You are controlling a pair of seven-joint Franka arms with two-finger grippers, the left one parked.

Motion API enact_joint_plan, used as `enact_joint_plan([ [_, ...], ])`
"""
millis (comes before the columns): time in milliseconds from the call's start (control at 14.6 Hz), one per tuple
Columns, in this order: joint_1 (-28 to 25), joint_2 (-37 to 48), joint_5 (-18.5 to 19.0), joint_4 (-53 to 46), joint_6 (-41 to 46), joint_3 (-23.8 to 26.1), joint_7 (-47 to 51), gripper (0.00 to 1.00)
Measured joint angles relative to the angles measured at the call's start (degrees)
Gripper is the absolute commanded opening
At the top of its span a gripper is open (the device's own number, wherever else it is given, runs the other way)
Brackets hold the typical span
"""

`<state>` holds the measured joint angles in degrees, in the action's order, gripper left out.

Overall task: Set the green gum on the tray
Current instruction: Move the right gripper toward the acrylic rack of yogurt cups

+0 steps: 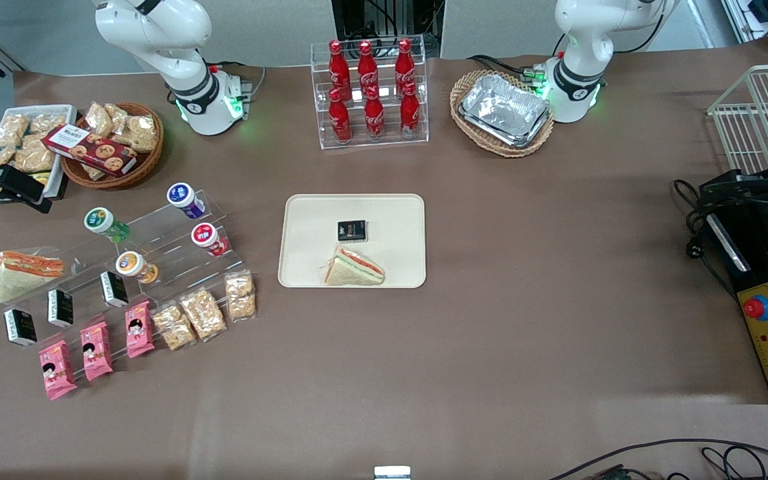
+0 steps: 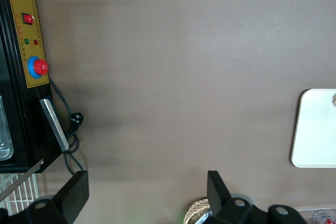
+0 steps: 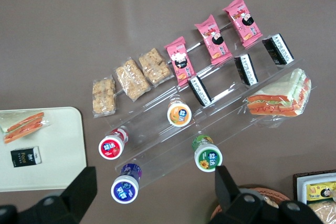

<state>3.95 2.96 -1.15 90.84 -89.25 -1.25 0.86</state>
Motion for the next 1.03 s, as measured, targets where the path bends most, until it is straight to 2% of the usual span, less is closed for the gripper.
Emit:
enact_joint_plan([
  [684,0.0,-0.32,0.0,0.45,1.26,0.09,-0.17,1.0],
  [1026,-0.02,0.7,0.07,2.6,2.26,0.35,-4.56,1.0],
])
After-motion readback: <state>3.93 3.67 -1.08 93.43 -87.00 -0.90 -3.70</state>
